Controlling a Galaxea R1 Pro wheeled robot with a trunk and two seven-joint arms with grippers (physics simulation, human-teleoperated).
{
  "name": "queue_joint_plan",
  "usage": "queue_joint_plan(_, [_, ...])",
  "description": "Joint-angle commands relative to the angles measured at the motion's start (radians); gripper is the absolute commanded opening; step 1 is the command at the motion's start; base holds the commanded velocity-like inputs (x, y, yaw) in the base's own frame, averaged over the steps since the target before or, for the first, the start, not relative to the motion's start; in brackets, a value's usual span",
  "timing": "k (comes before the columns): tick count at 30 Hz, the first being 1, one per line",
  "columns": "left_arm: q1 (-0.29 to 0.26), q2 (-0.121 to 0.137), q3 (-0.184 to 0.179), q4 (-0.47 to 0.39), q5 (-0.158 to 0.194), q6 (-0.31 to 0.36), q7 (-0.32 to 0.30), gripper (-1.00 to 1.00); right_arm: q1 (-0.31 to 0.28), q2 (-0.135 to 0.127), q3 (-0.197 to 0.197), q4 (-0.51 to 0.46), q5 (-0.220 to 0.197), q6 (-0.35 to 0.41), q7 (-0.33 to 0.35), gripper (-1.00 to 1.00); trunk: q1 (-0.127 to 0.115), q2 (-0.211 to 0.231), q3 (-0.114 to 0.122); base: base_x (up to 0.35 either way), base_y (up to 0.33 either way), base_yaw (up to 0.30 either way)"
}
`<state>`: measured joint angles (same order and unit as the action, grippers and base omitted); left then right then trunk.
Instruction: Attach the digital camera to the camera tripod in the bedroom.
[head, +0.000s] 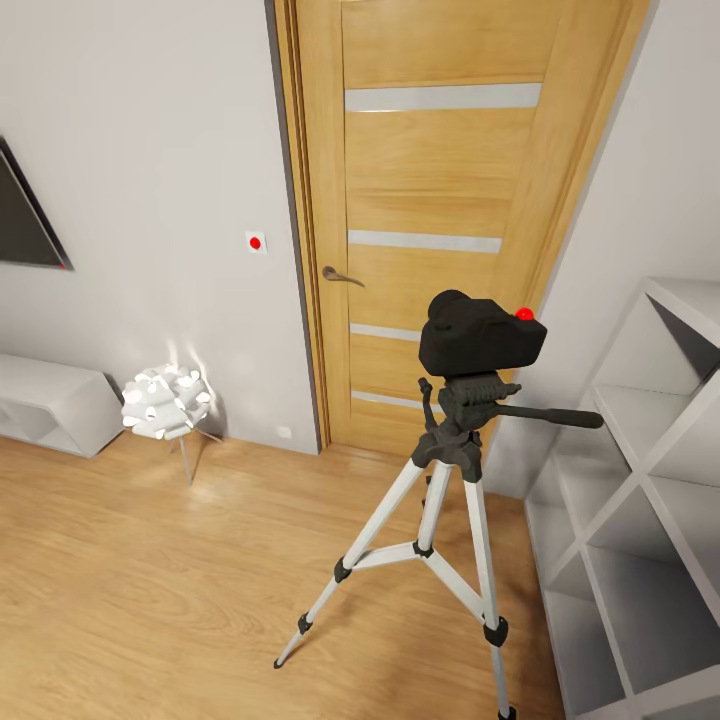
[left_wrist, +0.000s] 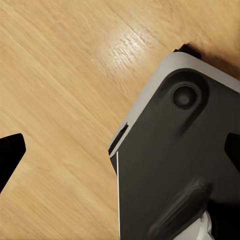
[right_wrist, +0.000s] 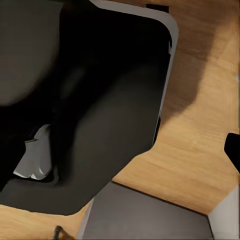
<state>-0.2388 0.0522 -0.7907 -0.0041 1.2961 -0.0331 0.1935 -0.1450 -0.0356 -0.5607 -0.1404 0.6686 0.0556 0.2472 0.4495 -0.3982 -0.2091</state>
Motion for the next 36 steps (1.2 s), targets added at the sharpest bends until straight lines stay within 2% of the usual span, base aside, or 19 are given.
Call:
queue_joint_plan(1, [0.000, 0.000, -0.008, -0.001, 0.008, -0.002, 0.003, 1.00, 0.000, 0.001, -0.008, 0.010, 0.006, -0.010, -0.012, 1.00, 0.000, -0.002, -0.002, 0.000, 0.000, 0.000])
queue_joint_plan(9, [0.000, -0.001, -0.010, -0.003, 0.006, -0.002, 0.003, 1.00, -0.001, -0.004, -0.008, 0.050, 0.006, -0.067, -0.054, 1.00, 0.000, -0.002, -0.002, -0.030, 0.000, 0.000])
queue_joint_plan(16, [0.000, -0.002, -0.010, -0.002, 0.006, -0.002, 0.003, 1.00, 0.000, -0.005, -0.008, 0.053, 0.007, -0.070, -0.057, 1.00, 0.000, -0.002, -0.002, -0.240, 0.000, 0.000])
queue_joint_plan(36, [0.000, 0.000, -0.009, -0.002, 0.008, -0.001, 0.003, 1.00, -0.001, -0.006, -0.006, 0.053, 0.009, -0.072, -0.057, 1.00, 0.000, -0.002, -0.002, -0.083, 0.000, 0.000])
